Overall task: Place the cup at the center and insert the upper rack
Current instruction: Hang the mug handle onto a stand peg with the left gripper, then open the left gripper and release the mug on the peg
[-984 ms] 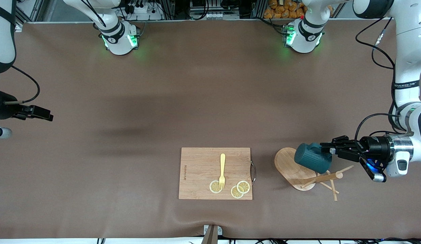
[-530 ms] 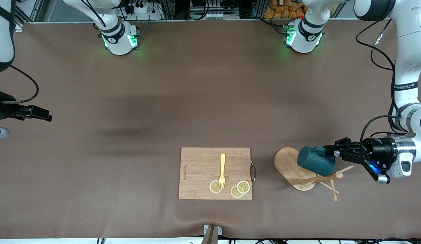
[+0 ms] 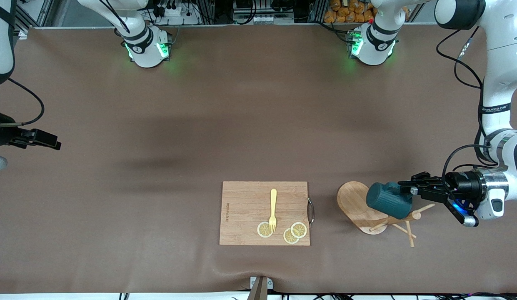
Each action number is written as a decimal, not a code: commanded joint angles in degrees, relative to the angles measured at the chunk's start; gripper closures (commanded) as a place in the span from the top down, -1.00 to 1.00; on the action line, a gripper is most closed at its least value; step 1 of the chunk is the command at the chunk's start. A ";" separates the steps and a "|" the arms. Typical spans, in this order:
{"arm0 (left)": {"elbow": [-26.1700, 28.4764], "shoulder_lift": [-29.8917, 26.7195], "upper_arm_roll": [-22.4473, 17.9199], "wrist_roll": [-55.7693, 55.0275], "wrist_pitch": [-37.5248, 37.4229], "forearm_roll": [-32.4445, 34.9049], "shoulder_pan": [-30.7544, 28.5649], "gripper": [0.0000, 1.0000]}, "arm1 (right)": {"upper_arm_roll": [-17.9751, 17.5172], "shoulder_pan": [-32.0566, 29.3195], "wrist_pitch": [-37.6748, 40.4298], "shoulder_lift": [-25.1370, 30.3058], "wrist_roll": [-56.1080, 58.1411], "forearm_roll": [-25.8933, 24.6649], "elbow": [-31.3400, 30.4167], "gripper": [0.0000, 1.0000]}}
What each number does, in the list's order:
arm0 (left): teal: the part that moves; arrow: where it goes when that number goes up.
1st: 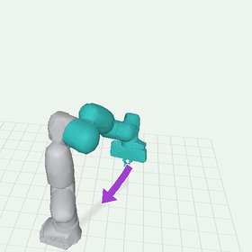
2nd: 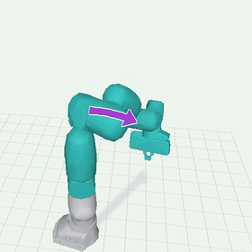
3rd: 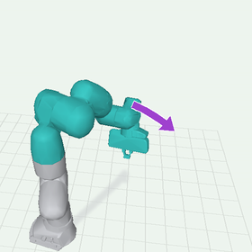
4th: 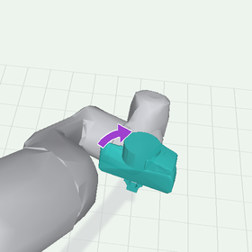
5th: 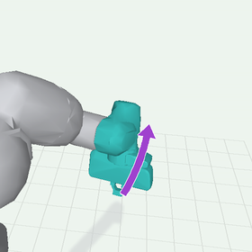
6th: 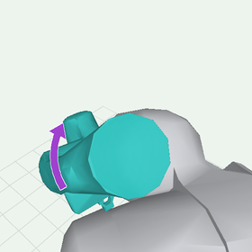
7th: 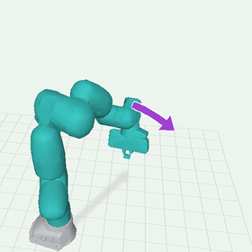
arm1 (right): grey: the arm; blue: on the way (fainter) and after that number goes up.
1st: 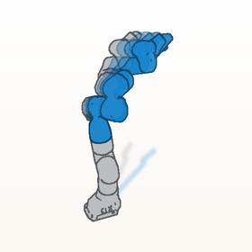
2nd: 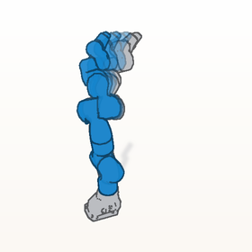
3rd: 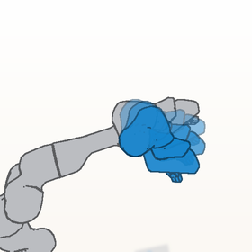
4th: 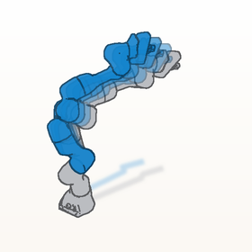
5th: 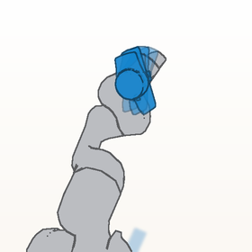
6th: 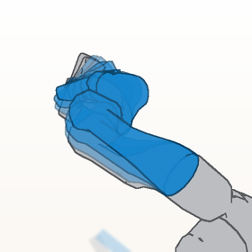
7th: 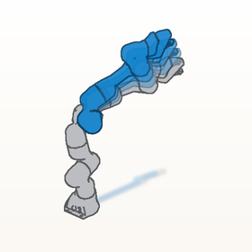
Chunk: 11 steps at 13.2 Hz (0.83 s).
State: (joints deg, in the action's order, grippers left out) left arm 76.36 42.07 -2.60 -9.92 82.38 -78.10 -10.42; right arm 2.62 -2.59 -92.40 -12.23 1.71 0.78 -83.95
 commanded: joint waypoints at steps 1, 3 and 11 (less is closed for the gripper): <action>-0.33 0.38 -0.39 1.39 -0.82 -1.79 -0.04 -1.00 | -0.51 -0.66 0.55 -0.60 -0.40 -0.26 1.33 1.00; -0.33 0.38 -0.48 1.39 -0.82 -1.88 0.05 -0.51 | -0.51 -0.66 0.55 -0.60 -0.31 -0.26 1.42 1.00; 0.02 -0.32 -1.18 0.60 -0.82 -2.05 0.05 1.00 | -0.51 -0.66 0.55 -0.60 -0.40 -0.34 1.42 1.00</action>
State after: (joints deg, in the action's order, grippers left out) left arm 76.31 42.28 -3.04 -9.27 82.35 -78.81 -10.47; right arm 2.62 -2.59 -92.40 -12.26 1.71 0.78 -83.87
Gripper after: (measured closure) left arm 0.137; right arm 0.000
